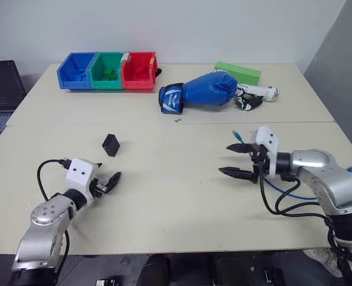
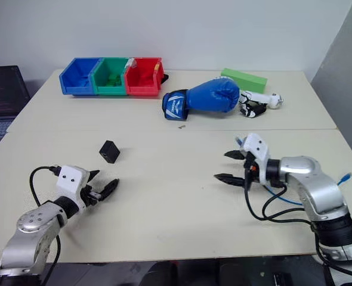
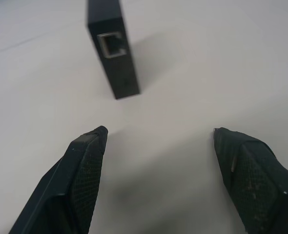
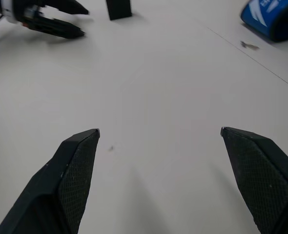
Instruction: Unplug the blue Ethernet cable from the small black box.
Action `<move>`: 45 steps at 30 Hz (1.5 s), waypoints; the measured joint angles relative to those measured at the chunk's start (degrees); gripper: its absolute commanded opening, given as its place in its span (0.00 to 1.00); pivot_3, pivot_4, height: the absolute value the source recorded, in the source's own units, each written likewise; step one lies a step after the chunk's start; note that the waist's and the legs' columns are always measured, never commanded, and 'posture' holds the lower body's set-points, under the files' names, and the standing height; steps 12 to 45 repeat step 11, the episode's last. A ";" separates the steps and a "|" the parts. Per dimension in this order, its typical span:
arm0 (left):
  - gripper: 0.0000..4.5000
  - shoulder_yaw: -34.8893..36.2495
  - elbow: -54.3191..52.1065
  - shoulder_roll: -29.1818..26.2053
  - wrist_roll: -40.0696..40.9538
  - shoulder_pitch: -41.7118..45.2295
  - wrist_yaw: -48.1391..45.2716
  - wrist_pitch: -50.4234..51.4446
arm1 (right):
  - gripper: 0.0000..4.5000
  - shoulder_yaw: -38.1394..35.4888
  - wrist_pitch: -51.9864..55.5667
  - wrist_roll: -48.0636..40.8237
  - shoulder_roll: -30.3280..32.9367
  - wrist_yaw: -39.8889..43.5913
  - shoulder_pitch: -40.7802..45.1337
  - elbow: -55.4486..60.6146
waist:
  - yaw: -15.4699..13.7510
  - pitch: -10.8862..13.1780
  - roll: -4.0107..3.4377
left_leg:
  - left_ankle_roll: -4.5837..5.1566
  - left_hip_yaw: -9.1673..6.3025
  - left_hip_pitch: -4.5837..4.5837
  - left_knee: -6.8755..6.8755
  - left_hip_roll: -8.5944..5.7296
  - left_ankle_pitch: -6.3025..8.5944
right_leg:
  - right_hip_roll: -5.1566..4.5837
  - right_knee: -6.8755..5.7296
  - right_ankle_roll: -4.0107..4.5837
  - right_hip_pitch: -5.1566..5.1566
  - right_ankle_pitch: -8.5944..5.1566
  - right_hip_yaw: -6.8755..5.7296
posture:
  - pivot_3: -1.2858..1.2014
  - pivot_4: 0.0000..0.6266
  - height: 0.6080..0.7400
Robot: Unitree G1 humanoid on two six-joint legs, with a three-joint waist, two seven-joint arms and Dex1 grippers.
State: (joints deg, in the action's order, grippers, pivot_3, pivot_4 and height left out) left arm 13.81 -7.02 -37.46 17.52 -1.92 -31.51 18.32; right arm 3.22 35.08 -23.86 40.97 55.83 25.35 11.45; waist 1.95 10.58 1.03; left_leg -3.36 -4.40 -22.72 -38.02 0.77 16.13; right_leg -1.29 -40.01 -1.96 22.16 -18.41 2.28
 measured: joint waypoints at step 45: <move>0.82 10.39 -3.51 -11.91 9.67 2.08 -13.21 6.45 | 0.94 -6.74 1.61 -2.46 6.95 2.15 -1.62 -2.19 | -0.01 0.01 -0.02 | 0.00 0.14 0.02 0.03 -0.03 0.00 | 0.06 0.03 0.01 -0.01 -0.01 0.01 | 0.52 0.24 1.00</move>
